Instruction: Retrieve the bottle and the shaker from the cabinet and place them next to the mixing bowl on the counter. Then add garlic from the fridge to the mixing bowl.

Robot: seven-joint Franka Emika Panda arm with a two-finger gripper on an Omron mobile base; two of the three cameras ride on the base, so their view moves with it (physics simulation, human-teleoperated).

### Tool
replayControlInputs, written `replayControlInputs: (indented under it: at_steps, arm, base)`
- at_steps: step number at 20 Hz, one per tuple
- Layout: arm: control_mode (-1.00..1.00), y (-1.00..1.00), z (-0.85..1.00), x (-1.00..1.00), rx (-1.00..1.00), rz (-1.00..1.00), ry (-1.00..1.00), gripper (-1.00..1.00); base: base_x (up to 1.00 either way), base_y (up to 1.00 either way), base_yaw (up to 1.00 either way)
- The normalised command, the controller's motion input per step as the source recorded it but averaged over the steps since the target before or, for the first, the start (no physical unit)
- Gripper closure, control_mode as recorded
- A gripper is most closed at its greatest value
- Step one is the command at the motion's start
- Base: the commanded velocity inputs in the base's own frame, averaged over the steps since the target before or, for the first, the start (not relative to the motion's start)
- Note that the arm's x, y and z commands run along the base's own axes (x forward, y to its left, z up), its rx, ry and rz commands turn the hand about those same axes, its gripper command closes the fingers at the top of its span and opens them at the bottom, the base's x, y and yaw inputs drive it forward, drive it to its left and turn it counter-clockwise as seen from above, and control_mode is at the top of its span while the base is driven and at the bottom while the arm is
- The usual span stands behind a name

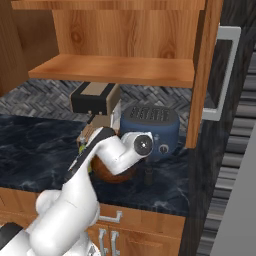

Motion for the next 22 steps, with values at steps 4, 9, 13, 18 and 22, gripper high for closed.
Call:
replayControlInputs:
  at_steps: [4, 9, 13, 18, 22]
  arm:
    - [-1.00, 0.44, 0.66, -0.09, 0.00, -0.38, 0.02, -1.00]
    - [-1.00, 0.10, 0.70, -0.24, 0.01, -0.32, 0.06, -1.00]
    - [-1.00, 0.14, 0.67, -0.44, 0.04, -0.22, 0.00, -1.00]
    - [-1.00, 0.15, 0.56, -0.25, 0.06, -0.19, 0.00, -1.00]
    - [-1.00, 0.33, 0.26, -0.52, 0.02, -0.05, -0.02, -1.00]
  base:
    - [0.00, 0.00, 0.00]
    - [0.00, 0.00, 0.00]
    - [0.00, 0.00, 0.00]
    - [0.00, 0.00, 0.00]
    - [0.00, 0.00, 0.00]
